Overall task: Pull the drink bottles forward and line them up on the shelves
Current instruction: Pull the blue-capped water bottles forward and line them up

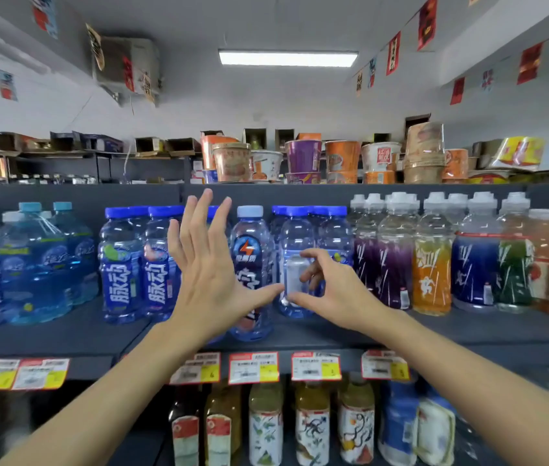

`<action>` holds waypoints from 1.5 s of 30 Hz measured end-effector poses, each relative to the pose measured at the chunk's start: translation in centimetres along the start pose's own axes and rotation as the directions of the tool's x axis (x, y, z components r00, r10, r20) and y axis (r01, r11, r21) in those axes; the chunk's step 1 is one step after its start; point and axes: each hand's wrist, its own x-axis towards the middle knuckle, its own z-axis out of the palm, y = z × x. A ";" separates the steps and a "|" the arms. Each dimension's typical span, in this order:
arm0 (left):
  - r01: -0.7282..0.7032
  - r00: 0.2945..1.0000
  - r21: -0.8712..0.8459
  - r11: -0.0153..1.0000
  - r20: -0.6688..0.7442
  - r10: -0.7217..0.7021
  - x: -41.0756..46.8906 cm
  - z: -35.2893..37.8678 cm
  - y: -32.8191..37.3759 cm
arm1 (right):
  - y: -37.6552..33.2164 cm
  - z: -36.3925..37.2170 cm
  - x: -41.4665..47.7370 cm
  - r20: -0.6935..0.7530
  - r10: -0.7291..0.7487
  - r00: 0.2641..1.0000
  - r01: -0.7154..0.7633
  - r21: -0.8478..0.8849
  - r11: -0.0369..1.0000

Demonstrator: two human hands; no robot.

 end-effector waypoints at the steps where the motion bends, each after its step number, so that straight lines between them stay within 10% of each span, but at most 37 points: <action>1: -0.020 1.000 0.010 1.000 -0.023 0.021 0.3 0.4 0.6 | 0.4 -0.4 0.0 -0.016 -0.024 1.000 0.024 -0.006 1.000; 13: -0.206 0.917 0.199 0.958 0.381 0.118 3.6 8.8 6.4 | 4.0 -5.9 1.9 -0.321 -0.255 0.912 0.099 -0.431 0.897; 24: -0.009 0.858 0.316 0.949 0.489 -0.155 5.7 12.7 6.9 | 4.7 -6.1 5.1 -0.068 0.010 0.998 -0.033 -0.341 0.939; 45: 0.366 0.763 0.049 0.929 0.556 -0.330 8.0 12.3 6.6 | 4.0 -11.0 4.4 0.135 0.056 0.989 -0.028 -0.201 0.979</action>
